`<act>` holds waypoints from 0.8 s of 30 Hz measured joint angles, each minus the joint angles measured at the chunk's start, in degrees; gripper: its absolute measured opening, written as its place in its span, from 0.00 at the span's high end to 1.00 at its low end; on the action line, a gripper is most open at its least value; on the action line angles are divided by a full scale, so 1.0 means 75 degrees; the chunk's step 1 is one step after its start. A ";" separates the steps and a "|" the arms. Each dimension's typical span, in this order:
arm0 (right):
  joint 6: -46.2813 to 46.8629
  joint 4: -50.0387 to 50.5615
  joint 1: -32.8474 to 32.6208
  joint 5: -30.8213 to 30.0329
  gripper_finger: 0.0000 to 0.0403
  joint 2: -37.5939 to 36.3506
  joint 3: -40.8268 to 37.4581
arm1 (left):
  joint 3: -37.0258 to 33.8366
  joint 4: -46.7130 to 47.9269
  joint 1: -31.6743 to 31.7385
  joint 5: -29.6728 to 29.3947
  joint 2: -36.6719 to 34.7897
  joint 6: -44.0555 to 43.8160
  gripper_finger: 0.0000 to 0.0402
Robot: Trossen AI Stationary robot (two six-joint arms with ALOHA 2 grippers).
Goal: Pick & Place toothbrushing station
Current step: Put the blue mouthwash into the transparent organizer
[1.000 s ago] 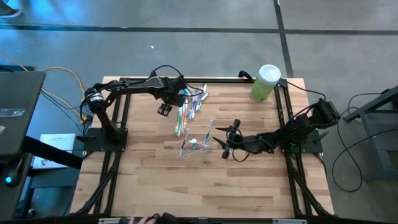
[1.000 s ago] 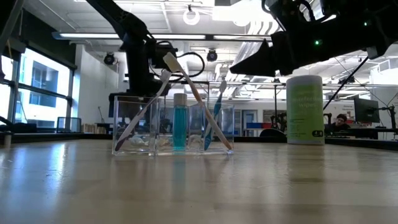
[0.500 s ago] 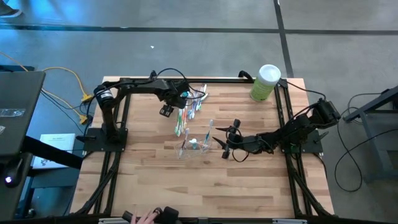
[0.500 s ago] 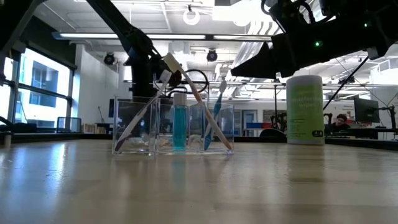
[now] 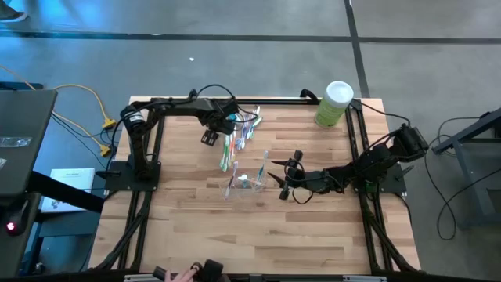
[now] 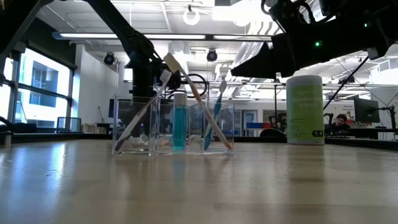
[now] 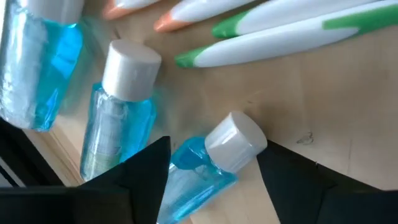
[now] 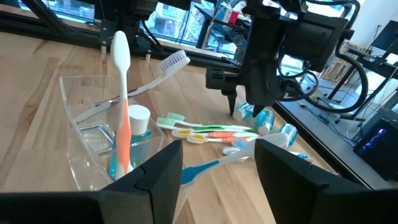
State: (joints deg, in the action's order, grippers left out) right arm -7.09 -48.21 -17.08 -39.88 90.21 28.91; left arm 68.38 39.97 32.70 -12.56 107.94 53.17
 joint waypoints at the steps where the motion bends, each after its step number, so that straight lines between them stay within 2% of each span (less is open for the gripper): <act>1: 0.0000 0.0000 0.0000 0.0000 0.52 0.0000 0.0000 | -0.0003 0.0008 -0.0028 -0.0006 0.0003 0.0032 0.45; 9: 0.0000 0.0000 0.0000 0.0000 0.52 0.0000 0.0000 | -0.0009 0.0172 -0.0104 0.0015 0.0012 0.0038 0.72; 18: -0.0012 0.0050 0.0000 0.0000 0.52 0.0000 -0.0003 | -0.0038 0.0294 -0.0403 -0.0081 -0.0135 -0.1151 0.72; 24: -0.0017 0.0058 -0.0001 0.0000 0.52 0.0000 -0.0003 | -0.0063 0.0932 -0.0805 -0.0696 -0.0997 -0.2147 0.76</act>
State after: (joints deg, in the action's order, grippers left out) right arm -7.22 -47.77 -17.09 -39.88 90.21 28.88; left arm 67.91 46.97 26.66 -17.78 100.46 37.07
